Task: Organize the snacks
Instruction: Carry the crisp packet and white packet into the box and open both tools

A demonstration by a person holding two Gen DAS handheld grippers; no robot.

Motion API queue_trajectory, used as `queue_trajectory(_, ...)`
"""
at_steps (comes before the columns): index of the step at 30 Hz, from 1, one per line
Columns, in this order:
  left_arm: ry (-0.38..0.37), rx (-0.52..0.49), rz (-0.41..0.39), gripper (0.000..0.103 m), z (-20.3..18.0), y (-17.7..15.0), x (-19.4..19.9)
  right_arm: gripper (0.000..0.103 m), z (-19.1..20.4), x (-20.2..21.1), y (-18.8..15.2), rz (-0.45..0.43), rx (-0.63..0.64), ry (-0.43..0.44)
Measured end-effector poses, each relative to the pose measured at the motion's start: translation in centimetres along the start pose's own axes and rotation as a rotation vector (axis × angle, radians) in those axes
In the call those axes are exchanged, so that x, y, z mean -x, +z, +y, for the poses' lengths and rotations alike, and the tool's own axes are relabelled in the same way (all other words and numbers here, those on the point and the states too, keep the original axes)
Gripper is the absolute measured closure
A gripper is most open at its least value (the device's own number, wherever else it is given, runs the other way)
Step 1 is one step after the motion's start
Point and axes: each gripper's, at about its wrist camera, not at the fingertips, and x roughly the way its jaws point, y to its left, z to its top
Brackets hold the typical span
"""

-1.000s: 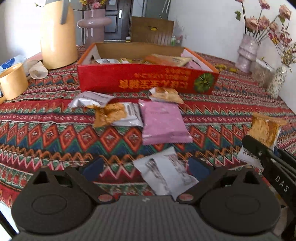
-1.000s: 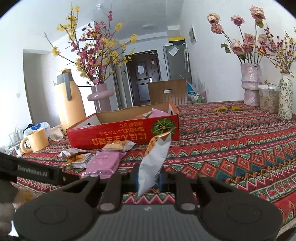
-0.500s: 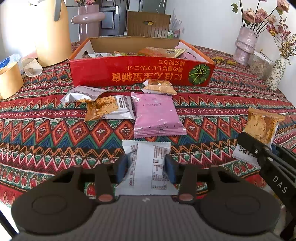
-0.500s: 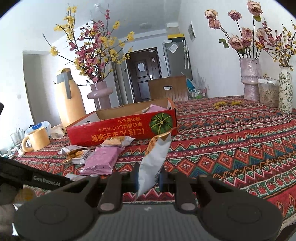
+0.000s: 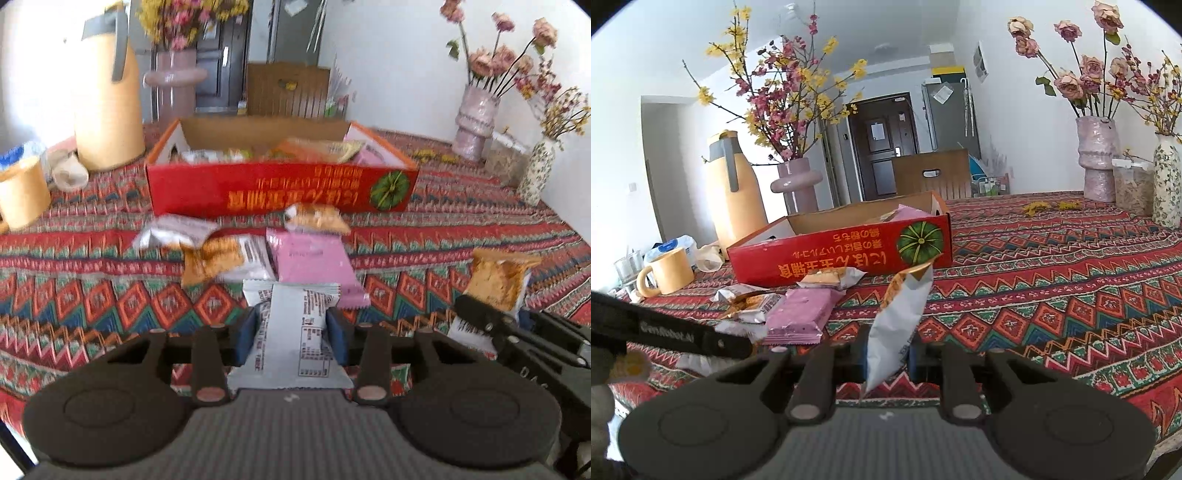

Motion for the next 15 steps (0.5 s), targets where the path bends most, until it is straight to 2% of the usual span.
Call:
queue_trajectory(7,0.012,0.003,-0.075,0.061,0.9,1.8,0.1,0.085,0.6,-0.8,1.0,-0.013,0.024,0.006)
queue_trajectory(15,0.040,0.009,-0.176,0.061,1.9,5.4,0.3,0.085,1.7,-2.3,3.6,-0.062,0.060,0.012)
